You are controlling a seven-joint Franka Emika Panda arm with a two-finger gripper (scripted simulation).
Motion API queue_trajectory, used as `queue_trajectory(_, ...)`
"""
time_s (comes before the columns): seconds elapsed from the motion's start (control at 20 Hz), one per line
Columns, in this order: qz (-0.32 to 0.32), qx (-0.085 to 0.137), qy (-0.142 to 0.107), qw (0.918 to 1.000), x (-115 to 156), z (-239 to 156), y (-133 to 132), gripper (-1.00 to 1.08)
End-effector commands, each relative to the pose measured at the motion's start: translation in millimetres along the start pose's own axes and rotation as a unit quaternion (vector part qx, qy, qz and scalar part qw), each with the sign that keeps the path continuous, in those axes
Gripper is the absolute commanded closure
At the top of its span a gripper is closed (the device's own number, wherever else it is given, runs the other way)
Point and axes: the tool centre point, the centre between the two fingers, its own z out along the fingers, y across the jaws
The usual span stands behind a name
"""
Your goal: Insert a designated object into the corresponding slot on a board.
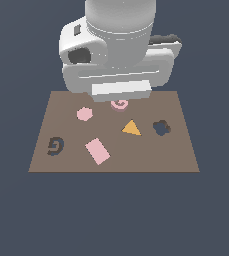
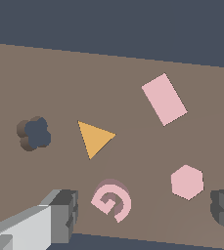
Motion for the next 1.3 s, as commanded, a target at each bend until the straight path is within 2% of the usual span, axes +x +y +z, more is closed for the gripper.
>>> queue_trajectory(0.0,-0.024,0.000,0.000,0.9997,-2.9,5.7,-2.6,-0.92)
queue_trajectory(0.25,-0.087,0.000,0.001,0.9962,-11.1,20.5,-8.7,-0.92)
queue_trajectory(0.5,-0.169,-0.001,0.002,0.9857,-22.8,39.7,-14.8,-0.92)
queue_trajectory(0.9,-0.308,-0.002,0.004,0.9515,-44.8,73.5,-20.4,-0.92)
queue_trajectory(1.25,-0.391,-0.002,0.005,0.9205,-58.6,94.7,-20.1,-0.92)
